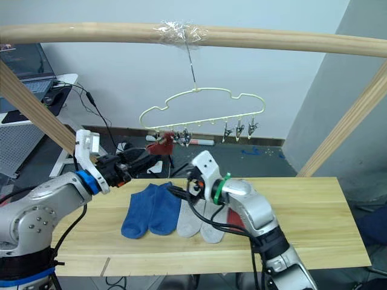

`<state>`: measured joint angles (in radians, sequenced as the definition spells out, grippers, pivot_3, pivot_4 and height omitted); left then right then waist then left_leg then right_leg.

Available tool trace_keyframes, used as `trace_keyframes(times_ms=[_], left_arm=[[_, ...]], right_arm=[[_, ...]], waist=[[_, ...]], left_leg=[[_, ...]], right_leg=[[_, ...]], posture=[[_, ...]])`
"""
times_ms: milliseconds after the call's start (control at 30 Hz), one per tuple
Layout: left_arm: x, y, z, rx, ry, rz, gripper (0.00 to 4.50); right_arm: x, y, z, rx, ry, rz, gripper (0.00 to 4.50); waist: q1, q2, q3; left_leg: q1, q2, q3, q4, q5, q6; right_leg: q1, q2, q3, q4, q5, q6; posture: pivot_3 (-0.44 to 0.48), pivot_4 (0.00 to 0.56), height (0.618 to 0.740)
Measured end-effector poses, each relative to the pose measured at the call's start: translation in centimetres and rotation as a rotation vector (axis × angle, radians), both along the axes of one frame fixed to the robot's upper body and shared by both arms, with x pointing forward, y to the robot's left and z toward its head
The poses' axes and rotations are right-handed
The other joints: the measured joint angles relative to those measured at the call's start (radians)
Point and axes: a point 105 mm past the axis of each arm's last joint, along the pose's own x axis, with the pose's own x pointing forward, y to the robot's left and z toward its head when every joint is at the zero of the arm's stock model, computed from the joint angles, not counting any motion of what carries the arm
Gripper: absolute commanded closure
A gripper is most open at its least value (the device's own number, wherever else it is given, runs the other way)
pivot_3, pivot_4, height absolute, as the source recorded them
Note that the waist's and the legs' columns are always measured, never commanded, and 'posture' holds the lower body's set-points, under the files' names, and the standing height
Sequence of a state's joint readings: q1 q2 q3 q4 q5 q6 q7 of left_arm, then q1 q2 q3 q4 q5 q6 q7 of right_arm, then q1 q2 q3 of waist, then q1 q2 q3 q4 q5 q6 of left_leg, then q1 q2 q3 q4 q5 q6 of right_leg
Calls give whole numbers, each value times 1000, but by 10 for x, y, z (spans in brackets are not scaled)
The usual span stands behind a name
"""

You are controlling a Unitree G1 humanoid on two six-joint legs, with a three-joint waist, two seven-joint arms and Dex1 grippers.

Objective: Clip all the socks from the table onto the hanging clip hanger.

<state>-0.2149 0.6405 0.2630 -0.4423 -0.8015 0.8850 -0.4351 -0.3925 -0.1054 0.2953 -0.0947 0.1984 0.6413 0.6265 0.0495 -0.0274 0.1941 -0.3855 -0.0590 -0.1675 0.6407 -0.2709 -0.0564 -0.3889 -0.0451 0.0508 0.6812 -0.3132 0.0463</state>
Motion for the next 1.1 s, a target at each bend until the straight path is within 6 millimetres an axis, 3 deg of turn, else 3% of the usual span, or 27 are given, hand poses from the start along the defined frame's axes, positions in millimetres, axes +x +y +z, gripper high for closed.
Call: trace_keyframes(times_ms=[100,267,400,533,700,867,1100], left_arm=[[2,-13,-1,55,-67,-12,760],[8,-25,-2,80,-161,-6,1902],[13,-26,-10,116,-171,5,1902],[17,-43,-12,103,-211,-8,1902],[26,-51,-25,195,-258,24,1902],[35,-41,-22,236,-329,103,1902],[36,-16,-9,154,-349,174,1902]], right_arm=[[1,-31,-5,-57,-31,-58,27],[-1,-68,5,-102,-100,-127,0],[-3,-80,23,-89,-161,-167,0],[-2,-92,33,-72,-189,-208,0],[-2,-112,32,-94,-205,-265,0],[5,-108,36,-83,-266,-242,0],[13,-77,60,-1,-342,-152,0]], waist=[[4,3,2],[-3,4,14],[-8,6,25],[-15,4,43],[-27,5,51],[-47,5,51],[-31,3,55]], left_leg=[[0,0,1,0,0,0],[-1,1,2,0,0,0],[-3,1,2,0,0,0],[-8,0,0,4,0,1],[-10,0,-1,3,0,1],[-9,1,-1,3,0,0],[-10,0,-4,4,1,0]], right_leg=[[2,0,0,0,0,0],[1,0,1,0,0,0],[1,0,0,0,0,0],[1,-1,-3,-1,0,0],[0,-1,-5,-1,0,0],[-1,-1,-5,0,0,0],[-1,-1,-7,0,0,0]], posture=[[182,219,740],[148,243,740],[124,264,740],[77,276,740],[65,267,740],[153,263,740],[208,279,740]])
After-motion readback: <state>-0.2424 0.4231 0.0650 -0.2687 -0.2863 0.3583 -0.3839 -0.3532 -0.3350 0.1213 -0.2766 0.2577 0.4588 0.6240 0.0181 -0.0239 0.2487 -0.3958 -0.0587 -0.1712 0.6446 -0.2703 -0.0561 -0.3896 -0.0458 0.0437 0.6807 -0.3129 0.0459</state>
